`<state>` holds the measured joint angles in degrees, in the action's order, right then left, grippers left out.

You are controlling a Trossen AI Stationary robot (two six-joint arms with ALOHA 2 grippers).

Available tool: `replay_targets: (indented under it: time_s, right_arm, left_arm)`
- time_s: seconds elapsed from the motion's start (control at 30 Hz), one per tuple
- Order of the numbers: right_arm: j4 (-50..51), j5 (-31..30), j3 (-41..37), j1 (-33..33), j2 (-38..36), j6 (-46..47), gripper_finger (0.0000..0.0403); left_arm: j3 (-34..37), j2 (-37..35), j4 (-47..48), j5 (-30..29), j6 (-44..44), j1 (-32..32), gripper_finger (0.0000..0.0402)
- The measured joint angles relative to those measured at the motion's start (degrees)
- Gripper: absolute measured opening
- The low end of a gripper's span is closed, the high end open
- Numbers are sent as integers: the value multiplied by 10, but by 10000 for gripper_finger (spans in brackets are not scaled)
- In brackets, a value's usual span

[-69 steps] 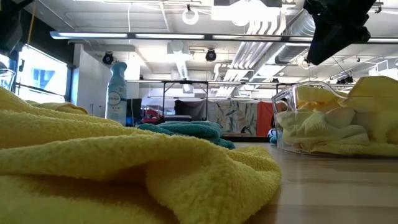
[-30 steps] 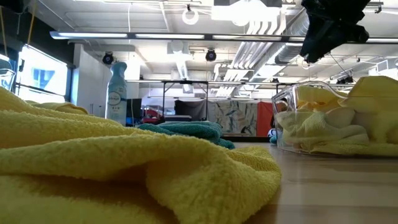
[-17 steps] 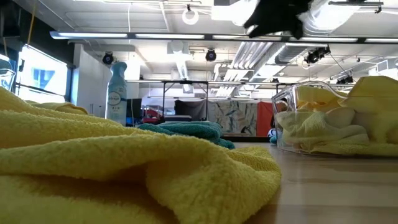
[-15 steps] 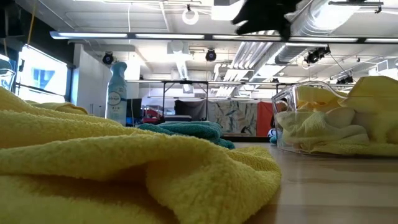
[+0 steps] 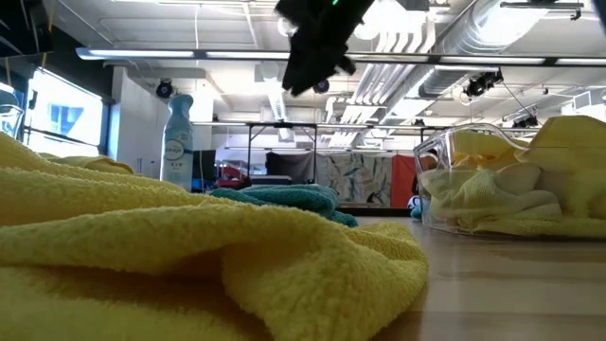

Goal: Sort microfiber towel by color & place in baskets
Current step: Put the yellow microfiber towel into the right transparent bin

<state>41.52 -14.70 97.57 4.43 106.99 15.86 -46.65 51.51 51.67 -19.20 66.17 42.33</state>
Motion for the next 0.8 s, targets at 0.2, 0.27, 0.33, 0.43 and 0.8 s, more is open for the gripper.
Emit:
replay_targets:
  time_s: [0.2, 0.27, 0.33, 0.43, 0.8]
  right_arm:
    - [109, 68, 136, 54, 132, -8, 123]
    - [122, 69, 161, 63, 168, -7, 124]
    - [129, 70, 177, 70, 198, -4, 124]
    - [128, 70, 187, 76, 232, -11, 124]
    - [109, 70, 187, 95, 310, -4, 124]
  left_arm:
    - [0, 0, 0, -4, -2, 0, 99]
    - [0, 0, 0, -8, -4, 0, 99]
    - [0, 0, 0, -9, -4, 0, 99]
    - [0, 0, 0, -9, -7, 0, 99]
    - [0, 0, 0, -29, -10, 0, 99]
